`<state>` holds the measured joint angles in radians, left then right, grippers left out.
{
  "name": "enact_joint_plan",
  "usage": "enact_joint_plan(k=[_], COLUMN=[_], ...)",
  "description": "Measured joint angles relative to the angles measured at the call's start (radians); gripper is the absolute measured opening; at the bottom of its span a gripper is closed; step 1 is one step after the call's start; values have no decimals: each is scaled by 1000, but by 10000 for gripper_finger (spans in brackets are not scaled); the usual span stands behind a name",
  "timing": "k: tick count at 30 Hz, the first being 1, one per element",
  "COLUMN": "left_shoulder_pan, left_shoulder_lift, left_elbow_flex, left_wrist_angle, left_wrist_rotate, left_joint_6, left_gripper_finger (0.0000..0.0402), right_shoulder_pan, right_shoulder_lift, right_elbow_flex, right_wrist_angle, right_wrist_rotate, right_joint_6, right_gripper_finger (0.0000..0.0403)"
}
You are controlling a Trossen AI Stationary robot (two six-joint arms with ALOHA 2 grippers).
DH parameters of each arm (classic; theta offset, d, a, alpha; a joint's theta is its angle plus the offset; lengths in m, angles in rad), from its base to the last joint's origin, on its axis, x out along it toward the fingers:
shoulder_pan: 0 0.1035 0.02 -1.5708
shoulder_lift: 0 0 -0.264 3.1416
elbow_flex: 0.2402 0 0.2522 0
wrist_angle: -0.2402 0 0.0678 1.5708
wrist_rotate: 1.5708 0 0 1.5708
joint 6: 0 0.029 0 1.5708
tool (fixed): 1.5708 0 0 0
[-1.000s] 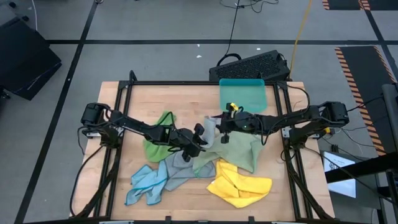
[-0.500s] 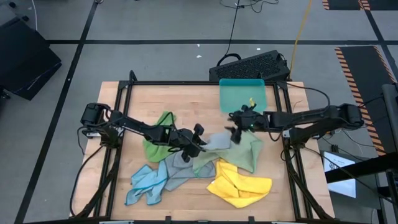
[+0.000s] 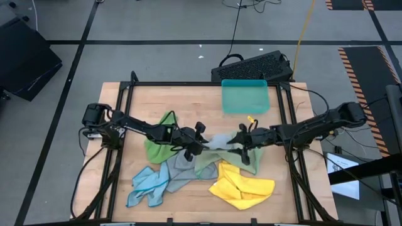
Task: Fold microfiber towels
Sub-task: Put the folded gray microfiber cloth into the bin
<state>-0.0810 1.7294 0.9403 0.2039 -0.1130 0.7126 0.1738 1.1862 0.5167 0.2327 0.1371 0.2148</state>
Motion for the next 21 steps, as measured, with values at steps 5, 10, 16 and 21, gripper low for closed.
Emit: enact_joint_plan(k=[5,10,16,21], left_shoulder_pan=[18,24,43,48], left_shoulder_lift=[0,1,1,1], left_elbow_flex=[0,0,0,0], left_wrist_angle=[2,19,34,33], left_wrist_rotate=[-1,-19,-27,-27], left_joint_6=[-20,-8,-4,13], left_gripper_finger=[23,16,19,21], right_shoulder_pan=[48,49,10,-29], right_shoulder_lift=[37,96,206,267], right_elbow_flex=[-1,15,194,348], right_wrist_angle=[63,192,28,-268], right_wrist_rotate=[219,226,226,196], right_joint_6=[-117,-175,-201,-202], right_gripper_finger=[180,239,277,270])
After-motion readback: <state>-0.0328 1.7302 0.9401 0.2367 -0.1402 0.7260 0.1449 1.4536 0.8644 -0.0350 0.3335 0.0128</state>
